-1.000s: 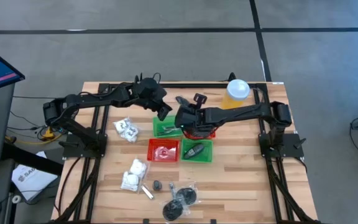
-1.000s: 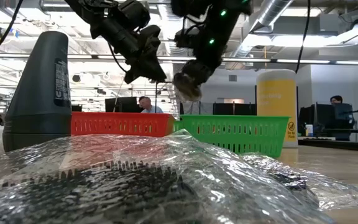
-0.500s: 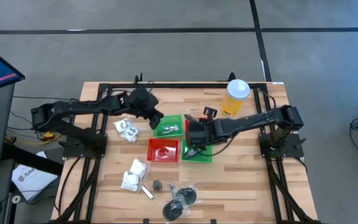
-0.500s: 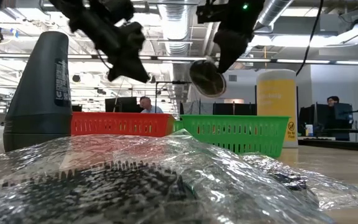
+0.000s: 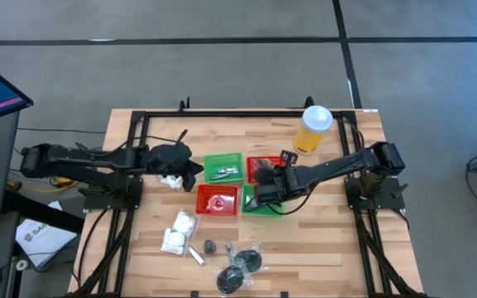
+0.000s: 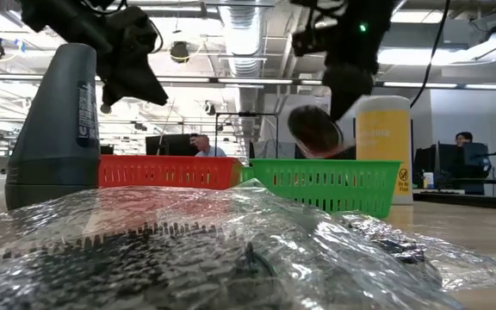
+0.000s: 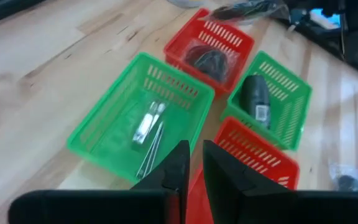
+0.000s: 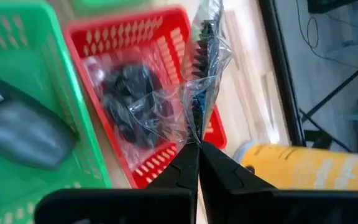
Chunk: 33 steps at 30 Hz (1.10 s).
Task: Pick & Place Travel size toiletries
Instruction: Put the black hairbrush into the right red basket, then put the white cotton pack into the left red basket
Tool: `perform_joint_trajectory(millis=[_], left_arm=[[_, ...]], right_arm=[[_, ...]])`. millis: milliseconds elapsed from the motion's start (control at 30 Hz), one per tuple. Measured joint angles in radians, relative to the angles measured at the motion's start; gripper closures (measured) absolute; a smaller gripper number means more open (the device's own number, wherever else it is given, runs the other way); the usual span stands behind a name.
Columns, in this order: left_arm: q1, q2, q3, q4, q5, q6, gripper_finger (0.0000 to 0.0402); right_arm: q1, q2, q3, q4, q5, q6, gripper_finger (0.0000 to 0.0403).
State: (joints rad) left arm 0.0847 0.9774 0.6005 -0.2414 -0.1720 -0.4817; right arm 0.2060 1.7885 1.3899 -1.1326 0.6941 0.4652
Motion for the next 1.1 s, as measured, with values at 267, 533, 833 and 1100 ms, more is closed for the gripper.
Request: perform_joint_trajectory(millis=[267,533,833,1100], left_arm=[[-0.039,-0.008,-0.026,0.018,-0.05,-0.024,0.0364],[-0.039,-0.008,-0.049,0.025,-0.065,-0.032,0.0364],[-0.039,-0.008,-0.049,0.027,-0.064,-0.032,0.0364],[-0.039,-0.008,-0.049,0.027,-0.064,-0.032,0.0364]], right_arm=[[-0.013,0.0,-0.051,0.019,-0.014,0.051,0.0403],[-0.04,0.0,-0.121,0.097,-0.015,0.043,0.0403],[-0.081,0.0,-0.122,0.173,-0.05,-0.027,0.0395],[-0.085,0.0,-0.122,0.187,-0.074,-0.05,0.0317]])
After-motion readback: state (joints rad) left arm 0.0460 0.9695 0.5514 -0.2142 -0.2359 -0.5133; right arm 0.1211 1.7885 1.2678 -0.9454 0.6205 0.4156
